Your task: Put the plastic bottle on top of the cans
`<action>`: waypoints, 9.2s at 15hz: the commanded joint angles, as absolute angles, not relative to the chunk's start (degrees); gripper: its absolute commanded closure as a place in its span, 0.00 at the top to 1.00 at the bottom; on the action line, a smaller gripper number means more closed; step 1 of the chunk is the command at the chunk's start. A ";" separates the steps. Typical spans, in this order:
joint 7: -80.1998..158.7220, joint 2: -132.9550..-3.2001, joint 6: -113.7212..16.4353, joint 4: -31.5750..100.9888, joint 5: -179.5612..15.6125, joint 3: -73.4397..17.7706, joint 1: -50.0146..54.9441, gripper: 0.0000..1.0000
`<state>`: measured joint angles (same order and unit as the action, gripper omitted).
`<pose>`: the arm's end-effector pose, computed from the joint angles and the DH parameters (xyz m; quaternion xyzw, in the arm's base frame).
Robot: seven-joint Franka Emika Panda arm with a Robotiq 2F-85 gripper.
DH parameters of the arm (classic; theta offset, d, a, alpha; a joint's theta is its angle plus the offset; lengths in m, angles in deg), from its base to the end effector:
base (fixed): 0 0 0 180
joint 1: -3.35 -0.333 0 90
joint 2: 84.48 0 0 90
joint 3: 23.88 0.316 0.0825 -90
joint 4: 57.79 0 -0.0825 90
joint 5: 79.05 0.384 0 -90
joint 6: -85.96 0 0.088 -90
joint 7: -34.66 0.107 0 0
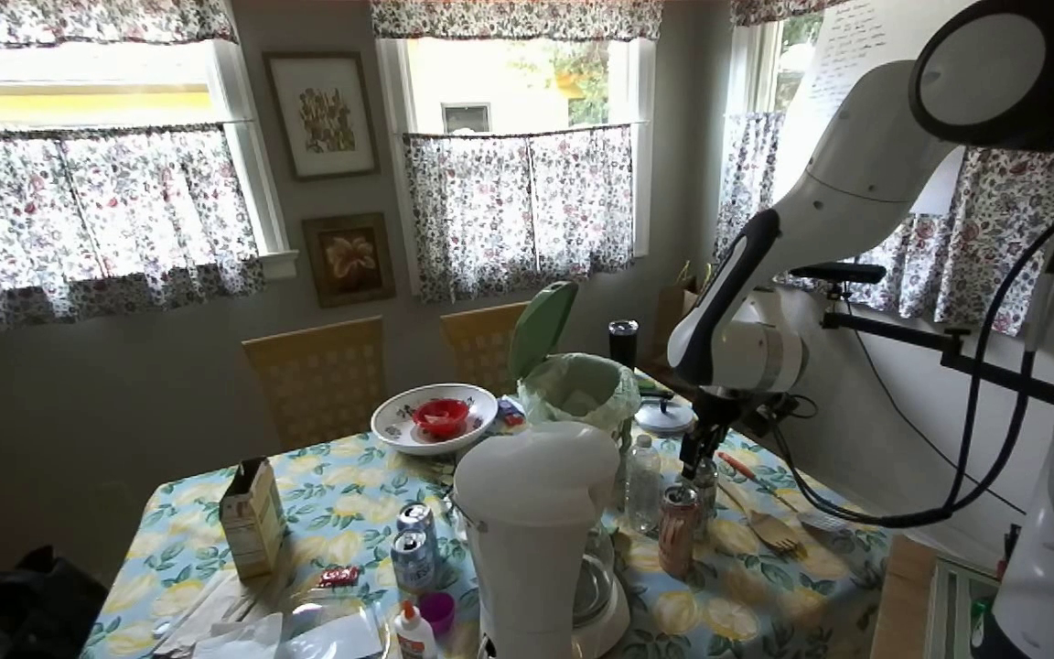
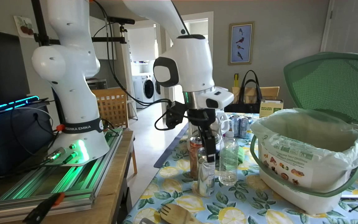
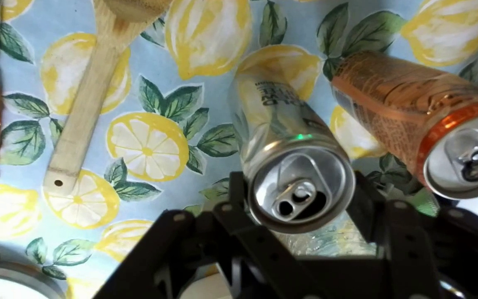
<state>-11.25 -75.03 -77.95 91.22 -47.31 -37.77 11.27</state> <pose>0.3981 -0.1943 0.2064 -0.9949 0.0495 -0.0830 0.0286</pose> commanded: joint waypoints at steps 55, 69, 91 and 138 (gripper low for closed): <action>-8.06 -73.83 -73.20 90.79 -48.21 -36.91 10.06 1.00; -2.65 -78.02 -74.70 90.92 -56.12 -39.75 8.81 1.00; -2.31 -79.90 -71.94 83.73 -57.71 -37.12 8.32 1.00; 2.85 -82.71 -70.54 82.76 -64.41 -32.27 10.18 0.08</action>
<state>-0.92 -78.08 -72.85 81.42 -60.37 -34.18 8.68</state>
